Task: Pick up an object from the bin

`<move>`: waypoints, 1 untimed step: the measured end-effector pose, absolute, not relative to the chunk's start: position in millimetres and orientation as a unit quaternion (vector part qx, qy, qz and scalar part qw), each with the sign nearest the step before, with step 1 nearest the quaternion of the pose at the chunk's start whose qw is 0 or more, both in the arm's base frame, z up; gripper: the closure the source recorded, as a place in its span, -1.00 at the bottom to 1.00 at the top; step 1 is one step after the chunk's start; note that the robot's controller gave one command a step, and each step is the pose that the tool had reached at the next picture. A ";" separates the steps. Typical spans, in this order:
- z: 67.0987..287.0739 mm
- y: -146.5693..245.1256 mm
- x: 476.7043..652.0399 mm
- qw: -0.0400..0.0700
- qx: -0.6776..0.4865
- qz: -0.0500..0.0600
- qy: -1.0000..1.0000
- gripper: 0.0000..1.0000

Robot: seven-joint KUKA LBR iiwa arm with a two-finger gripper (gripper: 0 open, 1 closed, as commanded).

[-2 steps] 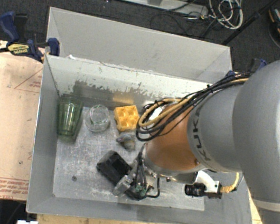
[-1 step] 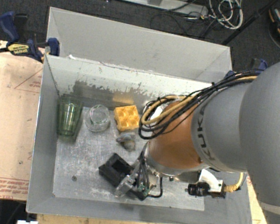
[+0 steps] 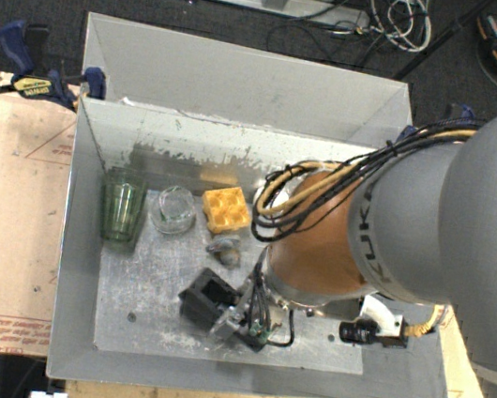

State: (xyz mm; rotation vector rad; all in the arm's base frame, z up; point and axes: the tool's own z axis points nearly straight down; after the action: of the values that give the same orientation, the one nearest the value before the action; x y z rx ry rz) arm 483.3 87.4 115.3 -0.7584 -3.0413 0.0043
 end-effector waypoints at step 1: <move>128.1 87.7 484.1 0.002 -0.242 0.000 -0.970 1.00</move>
Offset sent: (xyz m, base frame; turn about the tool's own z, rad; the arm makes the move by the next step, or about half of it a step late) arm 0.0000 0.0002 0.0318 0.0000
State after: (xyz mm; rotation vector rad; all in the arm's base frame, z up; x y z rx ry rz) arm 484.1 87.7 128.1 -0.7590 -3.0448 0.0014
